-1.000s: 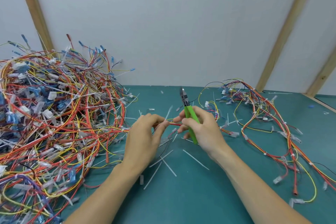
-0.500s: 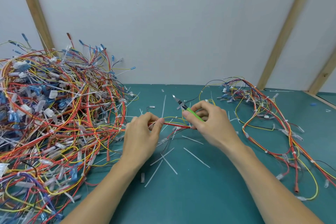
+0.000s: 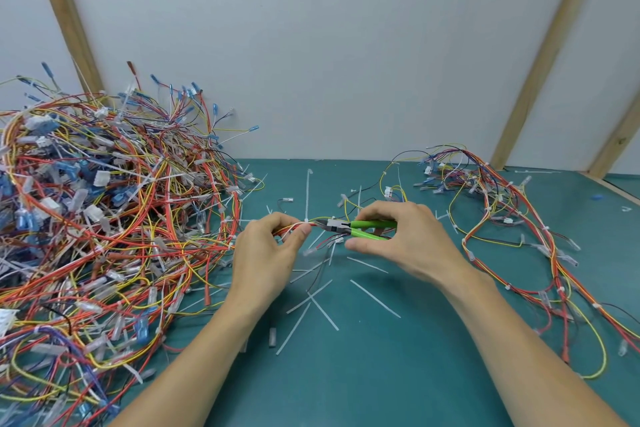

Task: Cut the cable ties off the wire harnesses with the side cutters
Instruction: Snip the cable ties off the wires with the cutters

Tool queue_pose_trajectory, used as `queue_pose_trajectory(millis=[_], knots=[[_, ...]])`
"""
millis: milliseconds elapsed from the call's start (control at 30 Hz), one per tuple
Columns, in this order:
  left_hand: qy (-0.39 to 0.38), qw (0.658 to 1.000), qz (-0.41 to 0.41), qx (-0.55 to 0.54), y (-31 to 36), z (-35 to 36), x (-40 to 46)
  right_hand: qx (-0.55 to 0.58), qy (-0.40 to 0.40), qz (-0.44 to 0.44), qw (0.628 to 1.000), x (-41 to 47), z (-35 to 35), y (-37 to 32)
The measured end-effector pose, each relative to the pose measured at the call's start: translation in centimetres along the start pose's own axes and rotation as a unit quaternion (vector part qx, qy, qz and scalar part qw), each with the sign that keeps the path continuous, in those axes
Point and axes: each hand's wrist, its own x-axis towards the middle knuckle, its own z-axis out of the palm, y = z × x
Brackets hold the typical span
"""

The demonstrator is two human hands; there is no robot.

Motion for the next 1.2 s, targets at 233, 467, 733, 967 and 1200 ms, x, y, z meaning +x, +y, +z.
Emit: queue_pose_trajectory(millis=[233, 467, 733, 967, 1200], knots=[[-0.009, 1.000, 0.015, 0.014, 0.58, -0.10, -0.22, 0.006, 0.005, -0.012, 1.000, 0.00, 0.16, 0.24], [0.005, 0.997, 0.062, 0.051, 0.99, -0.05, -0.58, 0.009, 0.014, -0.025, 1.000, 0.00, 0.29, 0.27], [0.011, 0.992, 0.092, 0.088, 0.90, 0.17, -0.57, 0.019, 0.017, -0.026, 0.999, -0.03, 0.30, 0.23], [0.010, 0.993, 0.090, 0.079, 0.85, 0.18, -0.62, 0.022, 0.026, -0.034, 0.999, 0.01, 0.42, 0.07], [0.009, 0.994, 0.086, 0.062, 0.93, 0.04, -0.61, 0.010, 0.049, -0.050, 0.998, -0.17, 0.47, -0.18]])
